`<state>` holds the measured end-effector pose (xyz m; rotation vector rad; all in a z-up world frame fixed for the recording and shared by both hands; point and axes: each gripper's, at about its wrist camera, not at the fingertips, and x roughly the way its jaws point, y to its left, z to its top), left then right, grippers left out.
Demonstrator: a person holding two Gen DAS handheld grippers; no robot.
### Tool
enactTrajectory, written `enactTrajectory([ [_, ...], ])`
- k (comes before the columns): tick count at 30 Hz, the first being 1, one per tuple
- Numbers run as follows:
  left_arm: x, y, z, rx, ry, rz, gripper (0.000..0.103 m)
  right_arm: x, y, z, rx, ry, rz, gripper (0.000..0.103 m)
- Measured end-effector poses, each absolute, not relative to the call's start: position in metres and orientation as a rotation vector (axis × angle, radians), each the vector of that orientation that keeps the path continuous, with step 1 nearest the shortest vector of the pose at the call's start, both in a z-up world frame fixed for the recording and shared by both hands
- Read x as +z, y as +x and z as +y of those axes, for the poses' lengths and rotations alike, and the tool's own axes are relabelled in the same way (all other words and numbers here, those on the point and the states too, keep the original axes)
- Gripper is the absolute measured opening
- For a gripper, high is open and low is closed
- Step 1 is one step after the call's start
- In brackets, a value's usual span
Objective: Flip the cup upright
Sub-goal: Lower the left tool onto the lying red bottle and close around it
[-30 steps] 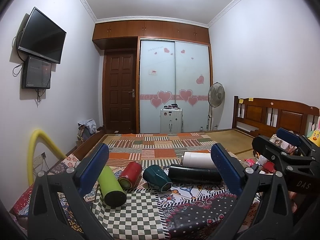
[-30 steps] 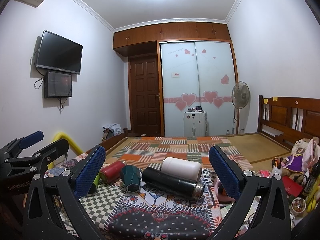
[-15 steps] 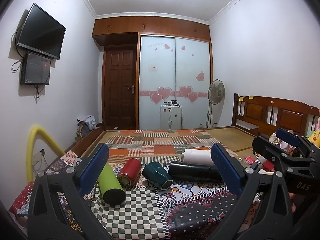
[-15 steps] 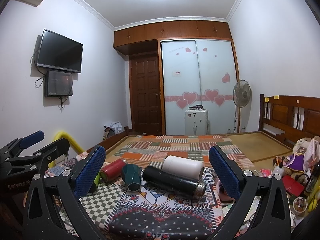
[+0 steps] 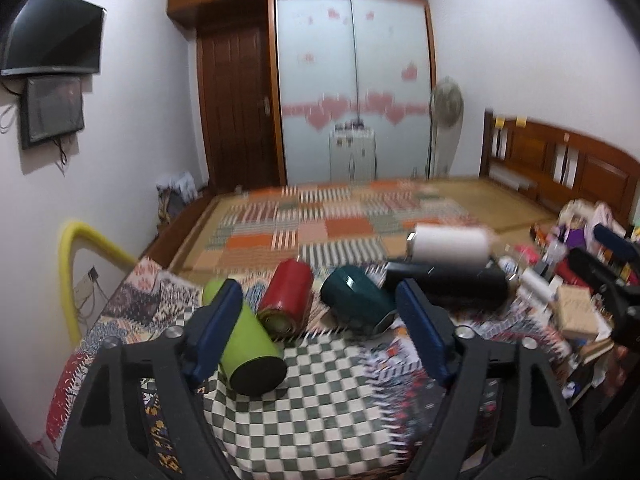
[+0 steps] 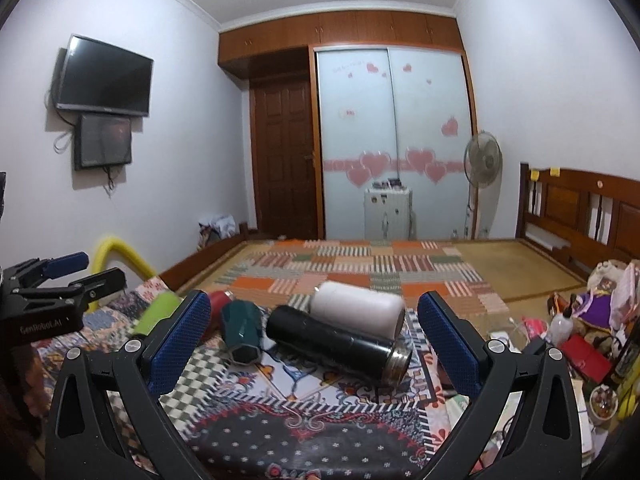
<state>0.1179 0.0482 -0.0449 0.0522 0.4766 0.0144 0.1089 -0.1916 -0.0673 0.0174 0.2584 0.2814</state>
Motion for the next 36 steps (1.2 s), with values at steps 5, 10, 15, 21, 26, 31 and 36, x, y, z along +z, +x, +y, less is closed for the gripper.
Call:
enactTrajectory([
  [5,-0.07,0.177,0.075,-0.022,0.033,0.663,0.064,-0.085,0.138,-0.194,0.272,0.004,0.337,0.103],
  [10,-0.091,0.238,0.095,-0.062,0.036,0.826,0.06,-0.092,0.154,-0.196,0.275,0.003,0.378,0.103],
  [15,-0.107,0.283,0.105,-0.087,0.047,0.937,0.061,-0.097,0.162,-0.194,0.281,-0.008,0.39,0.103],
  [21,-0.129,0.326,0.111,-0.091,0.05,1.071,0.061,-0.102,0.171,-0.191,0.3,-0.007,0.395,0.103],
  [26,-0.143,0.35,0.11,-0.106,0.046,1.159,0.061,-0.105,0.174,-0.188,0.311,-0.008,0.394,0.103],
  [31,-0.15,0.358,0.107,-0.114,0.051,1.182,0.061,-0.106,0.175,-0.187,0.318,-0.005,0.384,0.103],
  [36,-0.156,0.362,0.108,-0.112,0.047,1.199,0.061,-0.109,0.176,-0.19,0.319,0.001,0.383,0.103],
])
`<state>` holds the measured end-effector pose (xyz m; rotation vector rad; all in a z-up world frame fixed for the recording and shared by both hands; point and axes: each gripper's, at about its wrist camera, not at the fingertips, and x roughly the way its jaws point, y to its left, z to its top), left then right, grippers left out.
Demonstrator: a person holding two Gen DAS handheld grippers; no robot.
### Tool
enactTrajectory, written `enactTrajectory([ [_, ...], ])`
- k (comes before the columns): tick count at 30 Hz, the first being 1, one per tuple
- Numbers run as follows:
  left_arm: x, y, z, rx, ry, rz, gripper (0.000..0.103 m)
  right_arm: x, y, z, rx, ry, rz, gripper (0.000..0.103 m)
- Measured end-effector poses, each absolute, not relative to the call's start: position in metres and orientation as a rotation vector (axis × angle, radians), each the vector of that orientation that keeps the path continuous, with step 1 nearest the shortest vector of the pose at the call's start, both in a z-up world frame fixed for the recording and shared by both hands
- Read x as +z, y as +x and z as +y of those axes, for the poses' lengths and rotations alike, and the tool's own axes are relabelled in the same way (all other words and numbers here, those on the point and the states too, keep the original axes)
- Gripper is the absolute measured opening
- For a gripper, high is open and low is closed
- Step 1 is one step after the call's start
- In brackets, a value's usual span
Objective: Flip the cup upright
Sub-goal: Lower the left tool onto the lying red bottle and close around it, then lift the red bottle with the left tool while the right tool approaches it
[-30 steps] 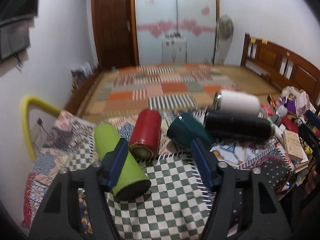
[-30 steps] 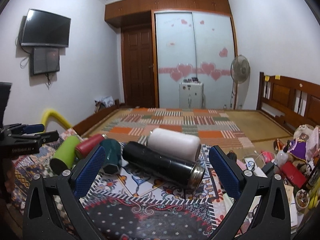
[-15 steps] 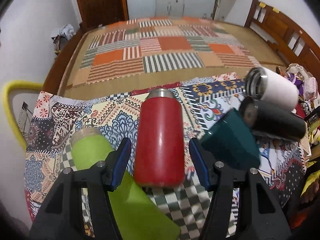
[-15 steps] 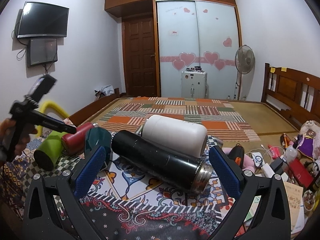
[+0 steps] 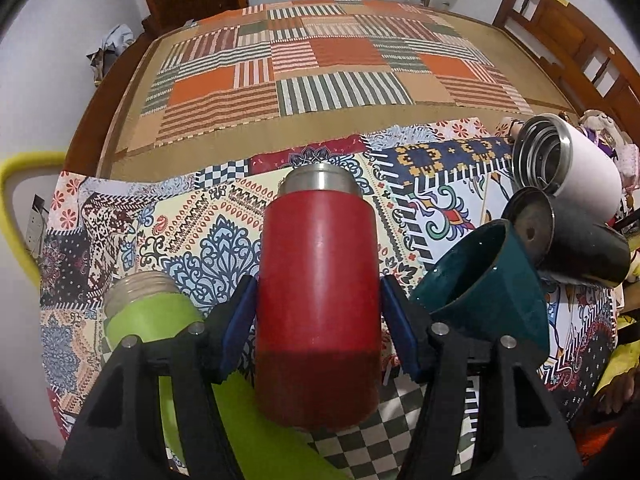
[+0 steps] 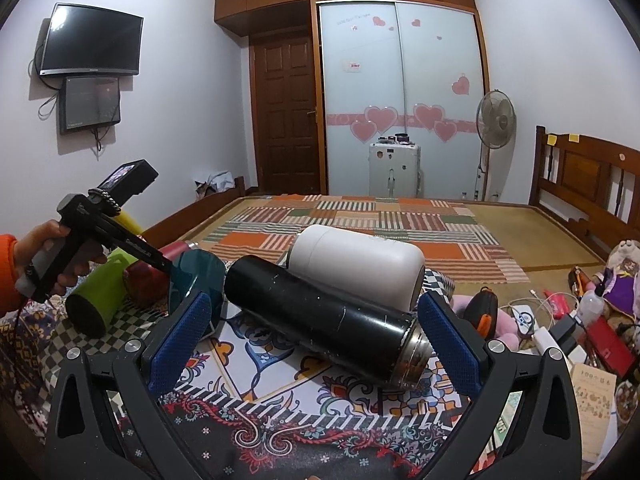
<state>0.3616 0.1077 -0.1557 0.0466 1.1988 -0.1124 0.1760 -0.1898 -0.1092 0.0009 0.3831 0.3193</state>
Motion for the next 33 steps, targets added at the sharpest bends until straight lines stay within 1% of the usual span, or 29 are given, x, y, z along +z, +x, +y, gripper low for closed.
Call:
enactTrajectory([
  [9,-0.154,0.362,0.112,-0.089,0.021,1.193,0.062,-0.111,0.177,-0.195,0.308,0.01,0.392,0.103],
  [15,-0.13,0.344,0.103,-0.088,0.035,1.154,0.061,-0.106,0.171,-0.201,0.302,0.018,0.381,0.103],
  [25,-0.072,0.282,0.077,-0.122,0.087,1.056,0.061,-0.091,0.148,-0.209,0.304,0.037,0.35,0.103],
  [29,-0.062,0.255,0.06,-0.159,0.102,1.037,0.062,-0.082,0.135,-0.211,0.3,0.032,0.336,0.103],
  [33,-0.065,0.231,0.039,-0.219,0.104,1.038,0.062,-0.076,0.123,-0.212,0.294,0.027,0.328,0.103],
])
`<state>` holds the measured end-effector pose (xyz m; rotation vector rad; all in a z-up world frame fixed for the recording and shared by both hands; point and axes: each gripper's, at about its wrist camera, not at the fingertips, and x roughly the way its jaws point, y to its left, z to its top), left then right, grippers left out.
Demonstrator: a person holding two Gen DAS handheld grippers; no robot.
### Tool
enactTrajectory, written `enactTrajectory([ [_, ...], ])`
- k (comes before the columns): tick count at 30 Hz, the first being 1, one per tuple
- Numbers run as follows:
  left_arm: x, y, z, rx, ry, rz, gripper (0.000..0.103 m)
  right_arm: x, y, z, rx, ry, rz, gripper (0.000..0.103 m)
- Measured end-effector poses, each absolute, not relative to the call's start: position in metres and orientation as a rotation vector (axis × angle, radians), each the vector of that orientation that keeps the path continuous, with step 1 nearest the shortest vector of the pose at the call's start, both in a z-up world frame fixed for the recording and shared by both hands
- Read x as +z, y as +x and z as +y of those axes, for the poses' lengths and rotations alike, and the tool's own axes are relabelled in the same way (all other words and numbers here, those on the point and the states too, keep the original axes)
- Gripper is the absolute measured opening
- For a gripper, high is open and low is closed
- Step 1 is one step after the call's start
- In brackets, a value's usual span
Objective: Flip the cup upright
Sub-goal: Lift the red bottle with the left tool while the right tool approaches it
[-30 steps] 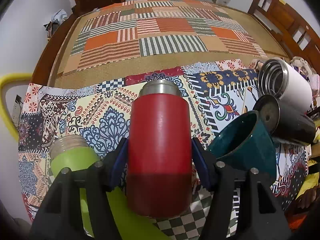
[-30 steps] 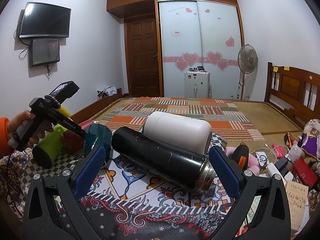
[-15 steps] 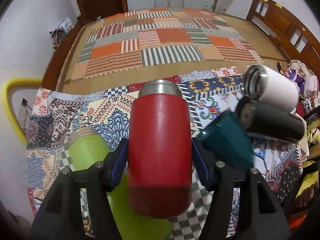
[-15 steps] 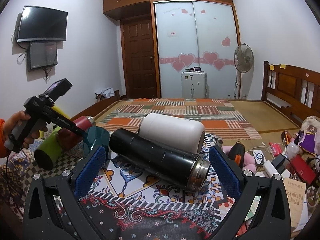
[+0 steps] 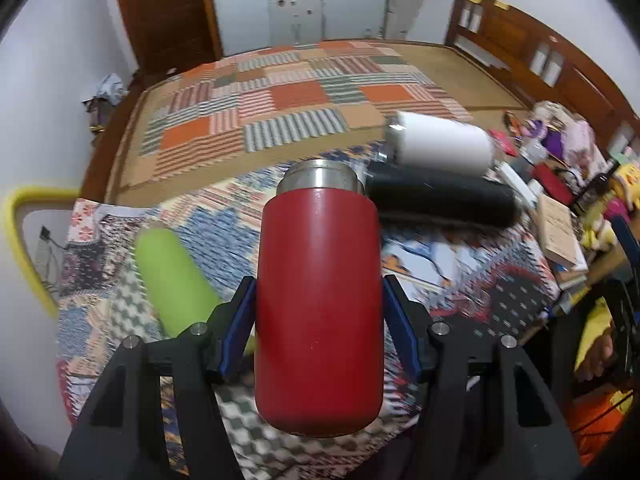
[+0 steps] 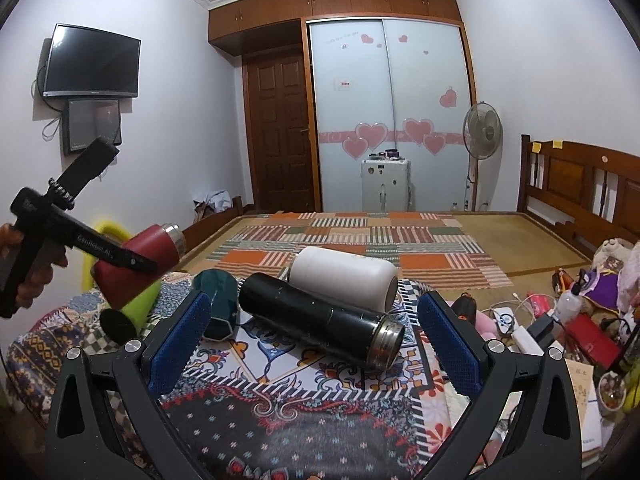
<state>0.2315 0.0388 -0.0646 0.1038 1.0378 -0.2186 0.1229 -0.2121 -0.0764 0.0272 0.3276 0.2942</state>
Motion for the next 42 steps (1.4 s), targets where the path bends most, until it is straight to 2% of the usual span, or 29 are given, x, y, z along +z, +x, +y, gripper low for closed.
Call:
enactTrajectory([
  [13,-0.113,0.209,-0.038,-0.368,0.167,1.095,0.062,-0.082,0.097,-0.219,0.288,0.015,0.342,0.103],
  [25,-0.147,0.216,-0.061,-0.37,0.218,1.123,0.062,-0.102,0.102,-0.222,0.292,0.017,0.395,0.103],
  [33,-0.148,0.214,-0.065,-0.402,0.235,1.117,0.062,-0.106,0.104,-0.219,0.29,0.013,0.415,0.103],
  [42,-0.1,0.183,-0.037,-0.387,0.212,0.97,0.063,-0.093,0.103,-0.209,0.299,-0.005,0.4,0.103],
])
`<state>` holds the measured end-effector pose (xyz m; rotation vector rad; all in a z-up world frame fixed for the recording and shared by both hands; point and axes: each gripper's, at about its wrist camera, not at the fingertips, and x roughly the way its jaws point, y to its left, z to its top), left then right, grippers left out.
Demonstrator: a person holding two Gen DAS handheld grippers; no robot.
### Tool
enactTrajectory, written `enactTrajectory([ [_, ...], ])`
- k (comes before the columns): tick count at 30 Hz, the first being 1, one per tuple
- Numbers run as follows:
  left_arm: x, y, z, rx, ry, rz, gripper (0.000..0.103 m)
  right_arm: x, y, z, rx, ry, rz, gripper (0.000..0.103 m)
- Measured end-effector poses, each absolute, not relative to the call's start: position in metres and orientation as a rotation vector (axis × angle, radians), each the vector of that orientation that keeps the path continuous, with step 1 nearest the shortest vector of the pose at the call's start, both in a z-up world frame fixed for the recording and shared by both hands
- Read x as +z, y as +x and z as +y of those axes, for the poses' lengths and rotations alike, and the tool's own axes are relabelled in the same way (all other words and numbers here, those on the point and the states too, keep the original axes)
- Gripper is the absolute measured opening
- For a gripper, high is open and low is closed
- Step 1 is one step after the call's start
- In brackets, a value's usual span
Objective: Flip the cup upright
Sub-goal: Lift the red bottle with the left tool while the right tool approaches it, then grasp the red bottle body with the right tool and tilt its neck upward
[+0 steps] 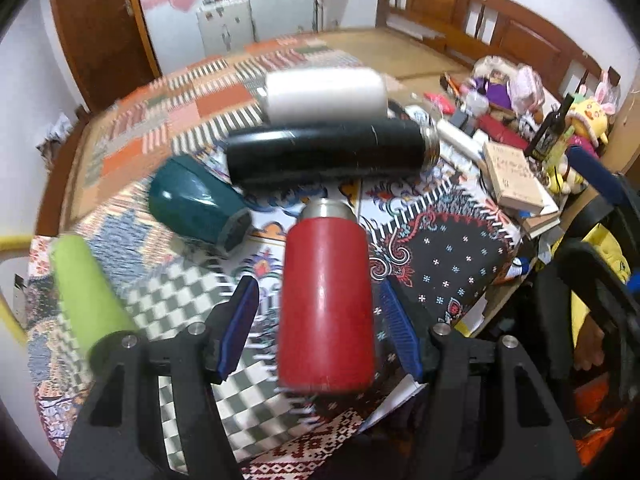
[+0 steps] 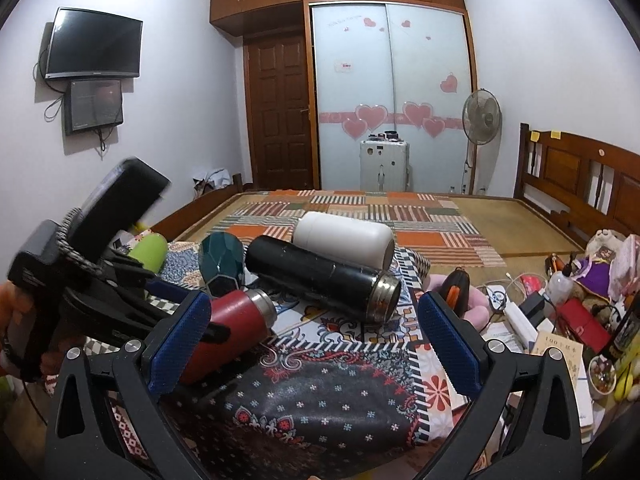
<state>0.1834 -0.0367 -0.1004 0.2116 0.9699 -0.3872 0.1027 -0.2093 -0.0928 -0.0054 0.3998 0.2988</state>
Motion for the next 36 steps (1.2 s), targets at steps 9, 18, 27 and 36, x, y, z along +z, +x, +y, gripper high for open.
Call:
enactTrajectory([
  [9,-0.073,0.125,0.034,-0.224,0.131,0.759,0.067,-0.089,0.121,-0.178,0.357,-0.035,0.46,0.103],
  [18,-0.091,0.103,0.072,-0.123,0.115,0.661,0.067,-0.105,0.158,-0.13,0.42,-0.034,0.638,0.103],
  [27,-0.111,0.103,0.094,-0.111,0.066,0.627,0.067,-0.125,0.188,-0.079,0.418,-0.077,0.822,0.103],
  [36,-0.119,0.104,0.11,-0.11,0.011,0.619,0.067,-0.144,0.206,-0.061,0.363,-0.086,0.968,0.103],
])
